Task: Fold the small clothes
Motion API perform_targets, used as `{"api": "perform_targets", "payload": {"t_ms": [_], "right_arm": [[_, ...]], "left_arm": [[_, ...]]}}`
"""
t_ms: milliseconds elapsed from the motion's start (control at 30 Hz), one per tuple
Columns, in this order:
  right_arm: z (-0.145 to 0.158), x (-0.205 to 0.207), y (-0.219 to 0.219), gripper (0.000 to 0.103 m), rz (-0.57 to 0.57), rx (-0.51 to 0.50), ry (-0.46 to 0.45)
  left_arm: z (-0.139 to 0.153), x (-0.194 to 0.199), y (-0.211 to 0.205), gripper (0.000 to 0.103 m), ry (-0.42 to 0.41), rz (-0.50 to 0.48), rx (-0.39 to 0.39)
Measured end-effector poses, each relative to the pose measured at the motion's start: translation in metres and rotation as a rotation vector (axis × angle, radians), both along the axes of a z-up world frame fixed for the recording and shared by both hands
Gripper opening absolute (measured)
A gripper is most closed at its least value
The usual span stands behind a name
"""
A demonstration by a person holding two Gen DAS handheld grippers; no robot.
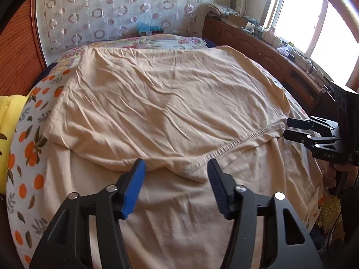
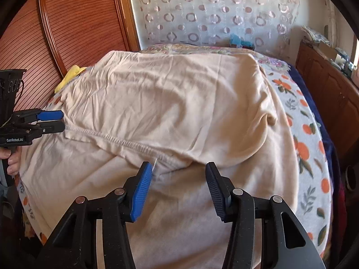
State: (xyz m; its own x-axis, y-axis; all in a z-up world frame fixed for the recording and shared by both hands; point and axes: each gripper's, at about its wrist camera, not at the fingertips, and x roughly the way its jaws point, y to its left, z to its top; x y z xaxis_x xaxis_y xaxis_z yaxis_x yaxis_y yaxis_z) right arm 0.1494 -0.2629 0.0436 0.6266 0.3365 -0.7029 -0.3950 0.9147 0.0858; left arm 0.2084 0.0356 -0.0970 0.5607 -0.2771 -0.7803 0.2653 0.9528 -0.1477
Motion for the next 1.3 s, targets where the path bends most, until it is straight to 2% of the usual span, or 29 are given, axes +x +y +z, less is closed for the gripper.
{"api": "perform_targets", "payload": {"t_ms": [100, 433, 567, 600, 700, 800, 900, 1000, 1067, 1133, 1300], "right_arm": [[0.003, -0.003, -0.004, 0.052, 0.001, 0.001, -0.005], [-0.003, -0.006, 0.017, 0.051, 0.002, -0.059, -0.029], [0.0, -0.003, 0.028, 0.047, 0.035, -0.022, -0.013], [0.001, -0.002, 0.028, 0.047, 0.034, -0.016, -0.009], [-0.001, 0.004, 0.029, 0.046, 0.019, -0.025, 0.012], [-0.001, 0.01, 0.026, 0.037, -0.017, -0.03, 0.013], [-0.001, 0.012, 0.028, 0.033, -0.027, -0.02, 0.017], [-0.001, 0.011, 0.032, 0.024, -0.019, -0.028, 0.005], [-0.002, 0.011, 0.034, 0.015, -0.01, -0.021, 0.002], [-0.001, 0.012, 0.036, 0.01, 0.007, -0.006, -0.006], [0.005, 0.004, 0.035, 0.007, 0.027, 0.016, -0.064]], "left_arm": [[-0.003, -0.003, -0.003, 0.051, 0.009, -0.001, -0.005], [-0.005, -0.011, -0.022, 0.051, 0.02, -0.012, -0.007], [-0.004, -0.005, -0.024, 0.049, 0.02, -0.01, -0.017], [-0.004, -0.004, -0.023, 0.043, 0.02, -0.004, -0.016], [-0.004, 0.001, -0.019, 0.043, 0.022, 0.015, -0.025], [-0.004, 0.004, -0.019, 0.04, 0.015, 0.025, -0.013], [-0.005, 0.005, -0.019, 0.025, 0.011, 0.04, 0.012], [-0.004, 0.005, -0.017, 0.015, 0.013, 0.039, 0.006], [-0.005, 0.005, -0.017, 0.013, 0.009, 0.036, 0.009], [-0.004, 0.004, -0.017, 0.009, 0.004, 0.035, 0.005], [0.013, -0.008, -0.014, 0.008, -0.05, 0.027, -0.011]]}}
